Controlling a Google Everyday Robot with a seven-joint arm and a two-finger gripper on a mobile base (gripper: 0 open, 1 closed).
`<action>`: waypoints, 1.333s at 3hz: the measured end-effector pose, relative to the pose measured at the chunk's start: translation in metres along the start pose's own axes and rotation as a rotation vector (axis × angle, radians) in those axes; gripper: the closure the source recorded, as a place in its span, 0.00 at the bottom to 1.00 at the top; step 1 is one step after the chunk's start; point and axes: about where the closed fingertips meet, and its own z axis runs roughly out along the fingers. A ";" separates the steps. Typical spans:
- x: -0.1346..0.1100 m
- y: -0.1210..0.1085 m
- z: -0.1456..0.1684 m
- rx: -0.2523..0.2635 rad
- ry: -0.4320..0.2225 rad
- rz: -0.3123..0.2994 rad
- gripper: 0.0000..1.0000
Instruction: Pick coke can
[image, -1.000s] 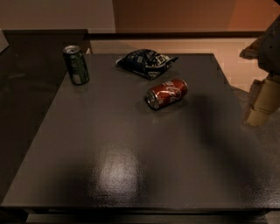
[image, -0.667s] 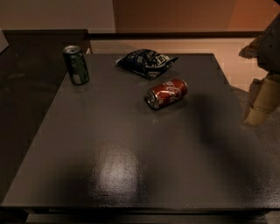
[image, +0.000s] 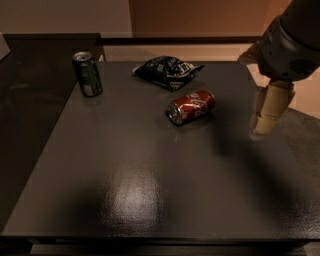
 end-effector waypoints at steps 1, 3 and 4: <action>-0.022 -0.019 0.027 -0.023 -0.029 -0.117 0.00; -0.056 -0.046 0.074 -0.066 -0.063 -0.306 0.00; -0.065 -0.053 0.097 -0.107 -0.077 -0.367 0.00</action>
Offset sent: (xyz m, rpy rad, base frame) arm 0.0760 0.0731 -0.0499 -0.0247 -0.0030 0.3672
